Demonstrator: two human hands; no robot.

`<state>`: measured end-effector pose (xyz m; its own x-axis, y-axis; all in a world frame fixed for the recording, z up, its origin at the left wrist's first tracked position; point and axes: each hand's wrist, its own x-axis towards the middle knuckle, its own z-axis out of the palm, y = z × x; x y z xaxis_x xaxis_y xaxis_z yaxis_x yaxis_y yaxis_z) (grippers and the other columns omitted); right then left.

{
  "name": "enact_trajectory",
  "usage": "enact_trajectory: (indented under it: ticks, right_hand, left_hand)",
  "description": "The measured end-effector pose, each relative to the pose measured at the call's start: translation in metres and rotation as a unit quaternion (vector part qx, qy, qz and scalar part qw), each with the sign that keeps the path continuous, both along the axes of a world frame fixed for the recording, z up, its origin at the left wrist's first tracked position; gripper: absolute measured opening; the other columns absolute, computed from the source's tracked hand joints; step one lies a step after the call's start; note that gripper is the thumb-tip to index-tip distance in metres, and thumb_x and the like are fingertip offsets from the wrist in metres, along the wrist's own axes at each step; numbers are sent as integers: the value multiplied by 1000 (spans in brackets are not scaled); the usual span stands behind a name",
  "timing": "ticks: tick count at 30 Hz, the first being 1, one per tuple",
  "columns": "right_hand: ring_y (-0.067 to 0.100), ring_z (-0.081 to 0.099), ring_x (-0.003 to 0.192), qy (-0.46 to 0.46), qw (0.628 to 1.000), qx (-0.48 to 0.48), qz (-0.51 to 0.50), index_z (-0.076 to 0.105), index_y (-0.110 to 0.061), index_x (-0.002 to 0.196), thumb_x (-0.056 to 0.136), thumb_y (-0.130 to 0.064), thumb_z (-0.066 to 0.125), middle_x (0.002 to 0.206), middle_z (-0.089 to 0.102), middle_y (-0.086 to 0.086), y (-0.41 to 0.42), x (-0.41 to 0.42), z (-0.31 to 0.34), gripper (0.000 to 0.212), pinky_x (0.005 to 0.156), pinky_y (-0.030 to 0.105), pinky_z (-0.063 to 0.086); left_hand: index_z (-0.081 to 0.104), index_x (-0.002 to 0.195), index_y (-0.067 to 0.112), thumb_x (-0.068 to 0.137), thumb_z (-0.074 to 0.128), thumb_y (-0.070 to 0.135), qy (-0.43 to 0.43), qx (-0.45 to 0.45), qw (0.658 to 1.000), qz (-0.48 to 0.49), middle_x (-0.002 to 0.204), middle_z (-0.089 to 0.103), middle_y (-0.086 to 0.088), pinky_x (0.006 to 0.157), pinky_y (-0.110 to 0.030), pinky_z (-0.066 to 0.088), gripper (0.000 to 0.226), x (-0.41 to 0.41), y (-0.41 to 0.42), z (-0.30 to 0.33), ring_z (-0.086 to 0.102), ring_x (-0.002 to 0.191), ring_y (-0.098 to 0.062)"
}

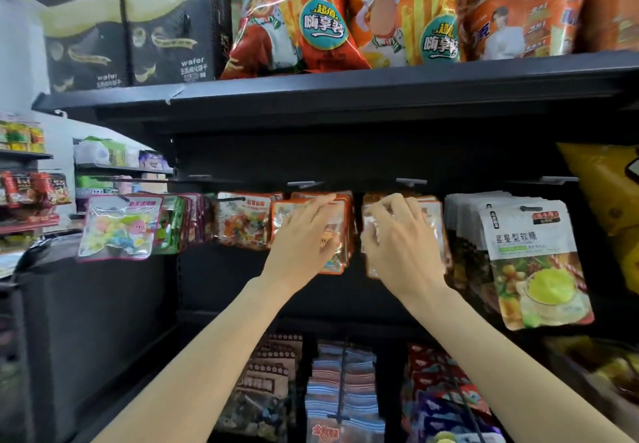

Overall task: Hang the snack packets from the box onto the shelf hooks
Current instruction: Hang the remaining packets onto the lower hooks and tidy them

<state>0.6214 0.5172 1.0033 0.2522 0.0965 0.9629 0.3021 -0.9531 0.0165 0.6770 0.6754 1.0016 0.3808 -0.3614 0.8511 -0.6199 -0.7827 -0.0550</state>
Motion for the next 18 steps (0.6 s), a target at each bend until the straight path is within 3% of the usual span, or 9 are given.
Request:
enact_trajectory:
  ticks: [2,4,6,9,13,18]
  right_hand:
    - [23,57,89,38,999,12,-1,65,-8,95,86,-12,57,98,60,8,12,0,-4,13,72,34,49]
    - [23,52,105,88,996,-2,-31,63,-10,106,90,-16,54,113,56,7,21,1,-6,19,85,35,45]
    - [24,41,124,124,989,-14,-76,58,-13,118,92,-17,51,131,48,8,23,4,-7,27,99,36,38]
    - [27,16,144,170,974,-21,-148,49,-17,133,92,-16,53,150,30,8,22,10,-8,41,113,42,23]
    - [27,11,146,197,959,-55,-196,40,-20,141,91,-15,55,154,23,8,15,13,-10,52,117,41,17]
    - [26,12,145,198,959,-59,-192,41,-19,141,93,-12,50,154,24,7,14,9,-11,49,116,40,18]
  left_hand:
    - [37,141,23,91,56,23,-3,28,1000,5,153,26,7,114,-34,19,54,-1,7,-1,22,141,-11]
    - [38,141,23,89,58,22,-29,30,999,25,156,19,5,115,-35,11,55,2,17,-5,13,144,-12]
    - [38,141,21,87,61,22,-49,21,998,39,157,18,1,115,-36,9,59,4,26,-8,10,145,-16]
    - [31,145,24,88,61,25,-2,34,998,54,158,10,-1,116,-42,11,64,4,36,-10,5,146,-21]
    - [23,148,30,90,59,31,28,68,993,89,159,0,-1,116,-47,11,68,1,32,-6,0,146,-26]
    - [25,147,31,91,58,34,24,70,993,89,158,6,-7,116,-47,11,65,0,27,-7,0,146,-29]
